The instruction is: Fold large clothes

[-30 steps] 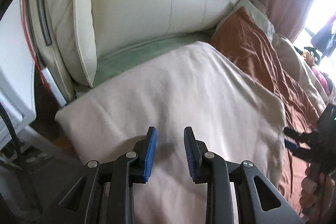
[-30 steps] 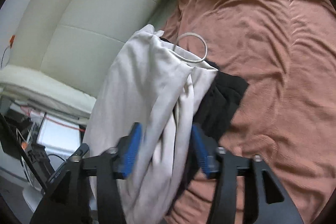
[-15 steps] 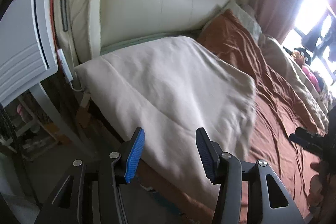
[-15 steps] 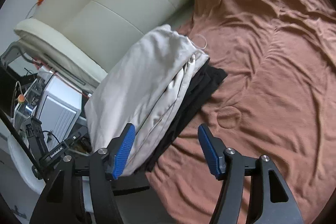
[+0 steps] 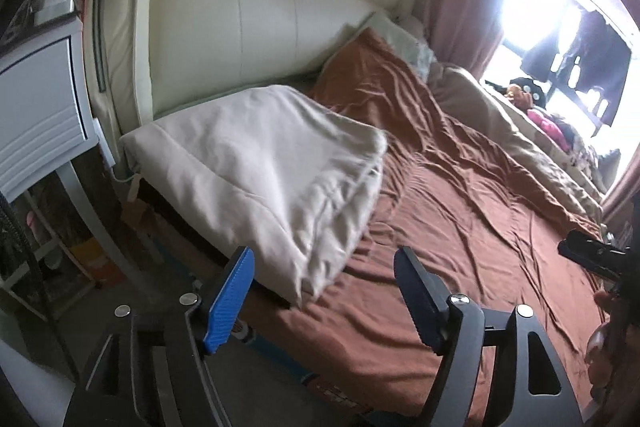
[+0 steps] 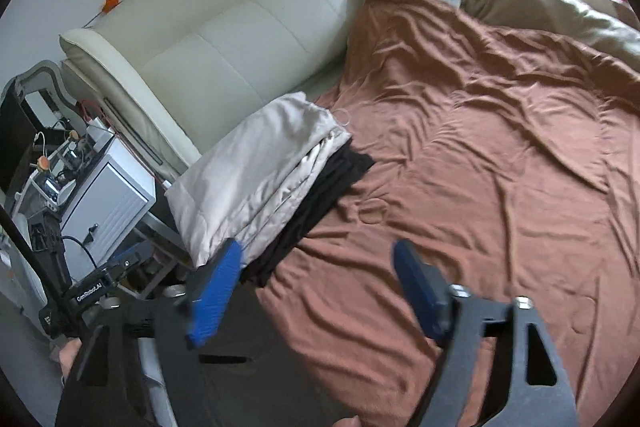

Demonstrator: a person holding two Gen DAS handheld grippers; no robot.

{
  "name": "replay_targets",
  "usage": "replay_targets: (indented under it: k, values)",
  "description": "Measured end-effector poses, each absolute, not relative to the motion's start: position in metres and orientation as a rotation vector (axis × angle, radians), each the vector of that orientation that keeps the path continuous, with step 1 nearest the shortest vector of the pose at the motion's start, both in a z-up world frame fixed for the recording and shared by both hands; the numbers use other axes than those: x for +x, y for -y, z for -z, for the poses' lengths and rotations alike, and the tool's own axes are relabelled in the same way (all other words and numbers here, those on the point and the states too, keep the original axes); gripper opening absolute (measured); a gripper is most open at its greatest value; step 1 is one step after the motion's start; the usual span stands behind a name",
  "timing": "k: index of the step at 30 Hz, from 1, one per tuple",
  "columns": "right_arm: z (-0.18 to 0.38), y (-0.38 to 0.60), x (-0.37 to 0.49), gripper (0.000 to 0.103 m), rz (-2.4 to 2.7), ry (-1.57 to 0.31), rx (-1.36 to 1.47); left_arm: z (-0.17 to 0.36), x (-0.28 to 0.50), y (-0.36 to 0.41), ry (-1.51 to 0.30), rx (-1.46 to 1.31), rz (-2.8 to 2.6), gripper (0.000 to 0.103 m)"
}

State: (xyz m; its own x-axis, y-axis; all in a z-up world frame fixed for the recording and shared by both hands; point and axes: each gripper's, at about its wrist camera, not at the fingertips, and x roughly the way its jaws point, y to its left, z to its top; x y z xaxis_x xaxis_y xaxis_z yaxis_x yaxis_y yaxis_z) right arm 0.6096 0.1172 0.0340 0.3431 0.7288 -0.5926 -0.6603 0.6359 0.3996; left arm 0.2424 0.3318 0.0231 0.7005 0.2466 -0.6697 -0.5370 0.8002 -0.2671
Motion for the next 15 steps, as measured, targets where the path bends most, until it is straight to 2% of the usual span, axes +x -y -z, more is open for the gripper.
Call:
replay_targets:
  k: [5,7,10,15]
  values:
    - [-0.05,-0.082,0.567,0.085,-0.854,-0.758,0.066,-0.034,0.222,-0.302,-0.628,-0.432,-0.414,0.088]
    - [-0.056,-0.067,0.547,0.09,-0.807,-0.722,0.041,-0.038,0.214,-0.291,-0.613,-0.419,-0.393,0.091]
    - [-0.062,-0.049,0.517,0.103,-0.755,-0.666,0.011,-0.042,0.203,-0.275,-0.591,-0.408,-0.365,0.098]
    - [-0.057,-0.019,0.463,0.103,-0.683,-0.593,0.018,-0.045,0.184,-0.241,-0.57,-0.369,-0.303,0.101]
